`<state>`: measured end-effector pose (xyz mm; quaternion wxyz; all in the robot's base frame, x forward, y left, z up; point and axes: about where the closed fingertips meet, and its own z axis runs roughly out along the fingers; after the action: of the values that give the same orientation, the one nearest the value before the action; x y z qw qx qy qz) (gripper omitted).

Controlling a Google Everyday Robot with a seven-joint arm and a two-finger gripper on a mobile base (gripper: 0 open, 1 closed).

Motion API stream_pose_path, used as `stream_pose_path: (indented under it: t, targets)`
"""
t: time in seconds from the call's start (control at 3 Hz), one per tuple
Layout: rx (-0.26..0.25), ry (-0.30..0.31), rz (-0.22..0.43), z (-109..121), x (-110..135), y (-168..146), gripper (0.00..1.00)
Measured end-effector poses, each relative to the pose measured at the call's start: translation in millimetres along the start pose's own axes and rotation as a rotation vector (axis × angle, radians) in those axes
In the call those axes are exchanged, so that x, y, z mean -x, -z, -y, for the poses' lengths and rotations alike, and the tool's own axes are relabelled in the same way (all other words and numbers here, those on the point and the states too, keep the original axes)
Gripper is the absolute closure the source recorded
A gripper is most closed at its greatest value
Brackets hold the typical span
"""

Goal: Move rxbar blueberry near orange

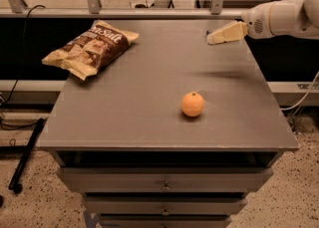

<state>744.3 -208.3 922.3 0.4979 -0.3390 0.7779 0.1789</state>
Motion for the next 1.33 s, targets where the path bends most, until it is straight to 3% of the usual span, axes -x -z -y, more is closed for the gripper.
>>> stream_pose_path:
  t: [0.33,0.67,1.33]
  targets:
    - [-0.034,-0.019,0.010,16,-3,-34,0.00]
    - [-0.093,-0.026,-0.027,40,-18,-57,0.00]
    - [-0.214,-0.066,-0.071,98,-51,-65,0.00]
